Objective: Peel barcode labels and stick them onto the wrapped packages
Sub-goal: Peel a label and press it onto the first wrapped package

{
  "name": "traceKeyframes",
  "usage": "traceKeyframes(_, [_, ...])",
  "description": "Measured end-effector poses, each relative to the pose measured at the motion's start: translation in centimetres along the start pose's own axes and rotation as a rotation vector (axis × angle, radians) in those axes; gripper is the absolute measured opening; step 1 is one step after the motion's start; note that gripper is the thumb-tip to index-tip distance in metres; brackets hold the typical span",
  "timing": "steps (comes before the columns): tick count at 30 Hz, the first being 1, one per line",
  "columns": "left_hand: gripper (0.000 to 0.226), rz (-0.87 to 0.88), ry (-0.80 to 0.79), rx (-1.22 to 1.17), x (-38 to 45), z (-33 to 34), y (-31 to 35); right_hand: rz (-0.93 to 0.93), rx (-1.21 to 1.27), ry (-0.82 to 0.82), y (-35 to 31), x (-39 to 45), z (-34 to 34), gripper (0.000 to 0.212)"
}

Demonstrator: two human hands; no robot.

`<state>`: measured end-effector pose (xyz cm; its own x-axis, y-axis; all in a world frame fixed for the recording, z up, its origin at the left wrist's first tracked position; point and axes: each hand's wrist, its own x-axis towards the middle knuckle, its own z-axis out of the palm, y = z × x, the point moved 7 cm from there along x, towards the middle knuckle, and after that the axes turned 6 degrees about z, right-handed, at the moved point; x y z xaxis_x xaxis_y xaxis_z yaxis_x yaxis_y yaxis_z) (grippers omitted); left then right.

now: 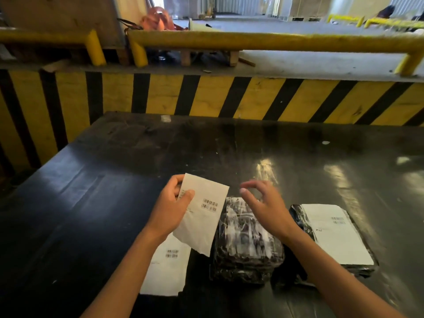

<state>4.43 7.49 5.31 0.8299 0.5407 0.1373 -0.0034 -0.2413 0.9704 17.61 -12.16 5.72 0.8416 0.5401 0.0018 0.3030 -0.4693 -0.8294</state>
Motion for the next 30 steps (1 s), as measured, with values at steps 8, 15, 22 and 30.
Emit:
traceKeyframes(8, [0.050,0.183,0.109,0.236,2.1,2.7,4.1,0.203,0.746,-0.189,-3.2,-0.2,0.3,0.012])
traceKeyframes(15, [0.028,0.454,0.024,0.234,-0.5,6.9,7.0,0.207,0.877,-0.197,-2.5,-0.7,-0.1,0.007])
traceKeyframes(22, [0.019,0.418,0.013,0.207,0.0,7.0,5.6,0.215,0.960,-0.301,-2.3,-1.4,0.0,0.014])
traceKeyframes(30, [0.015,0.429,-0.007,0.161,-0.6,7.3,6.3,0.148,0.914,-0.276,-2.6,-1.5,0.2,0.010])
